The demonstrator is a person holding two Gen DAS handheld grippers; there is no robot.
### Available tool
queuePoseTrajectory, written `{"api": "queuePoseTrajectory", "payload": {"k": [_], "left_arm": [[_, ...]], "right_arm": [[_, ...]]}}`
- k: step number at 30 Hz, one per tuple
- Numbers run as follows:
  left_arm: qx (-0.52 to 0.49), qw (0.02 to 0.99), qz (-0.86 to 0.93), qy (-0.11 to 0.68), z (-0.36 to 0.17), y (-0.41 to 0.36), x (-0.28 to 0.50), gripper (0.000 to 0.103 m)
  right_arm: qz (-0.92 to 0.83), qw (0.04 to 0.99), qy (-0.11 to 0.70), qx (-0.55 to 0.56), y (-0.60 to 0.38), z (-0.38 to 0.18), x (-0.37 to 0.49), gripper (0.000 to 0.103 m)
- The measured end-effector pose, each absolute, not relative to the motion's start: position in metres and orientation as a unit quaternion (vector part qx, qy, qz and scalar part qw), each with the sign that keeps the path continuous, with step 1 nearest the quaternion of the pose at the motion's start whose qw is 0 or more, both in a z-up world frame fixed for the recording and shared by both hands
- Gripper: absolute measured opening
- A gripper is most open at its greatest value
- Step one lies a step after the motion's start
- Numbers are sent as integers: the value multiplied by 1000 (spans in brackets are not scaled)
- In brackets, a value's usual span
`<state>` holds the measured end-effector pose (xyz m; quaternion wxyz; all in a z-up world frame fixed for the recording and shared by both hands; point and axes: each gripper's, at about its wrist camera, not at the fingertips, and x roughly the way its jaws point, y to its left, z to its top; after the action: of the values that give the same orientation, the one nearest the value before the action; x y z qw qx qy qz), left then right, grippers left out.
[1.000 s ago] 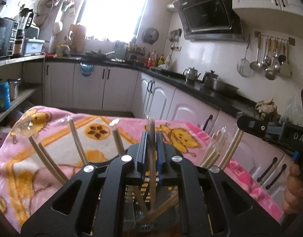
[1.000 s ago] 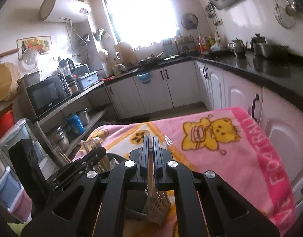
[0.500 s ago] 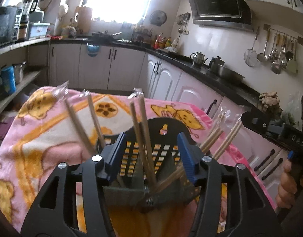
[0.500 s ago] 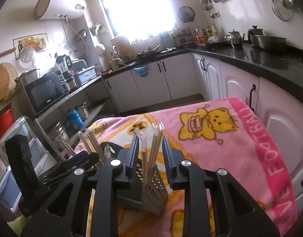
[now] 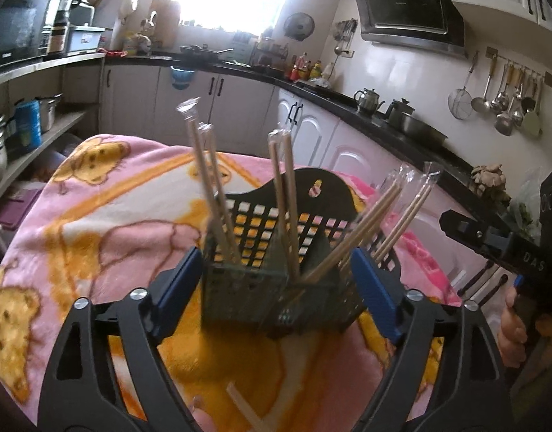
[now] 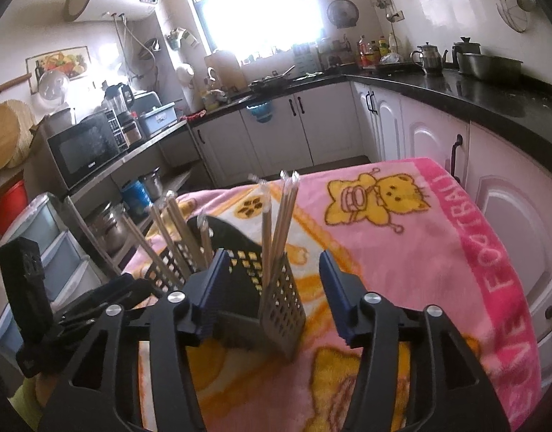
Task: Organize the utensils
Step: 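Open both tools to release the chopsticks into the caddy and withdraw, then move both open tools down toward the last chopsticks on the blanket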
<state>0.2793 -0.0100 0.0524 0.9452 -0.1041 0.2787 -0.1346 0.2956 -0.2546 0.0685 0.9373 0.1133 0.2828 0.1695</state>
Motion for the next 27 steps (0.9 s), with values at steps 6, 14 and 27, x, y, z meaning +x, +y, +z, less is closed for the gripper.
{"api": "queuePoseTrajectory", "payload": {"k": [6, 14, 27], "left_arm": [[-107, 943, -121, 292, 40, 4, 260, 90], [-115, 937, -112, 312, 20, 13, 235, 91], [-119, 928, -111, 336, -3, 17, 212, 91]], "right_arm": [[174, 935, 293, 95, -244, 59, 279, 59], [182, 929, 313, 76, -232, 44, 261, 64], [184, 920, 342, 48, -224, 22, 239, 64]]}}
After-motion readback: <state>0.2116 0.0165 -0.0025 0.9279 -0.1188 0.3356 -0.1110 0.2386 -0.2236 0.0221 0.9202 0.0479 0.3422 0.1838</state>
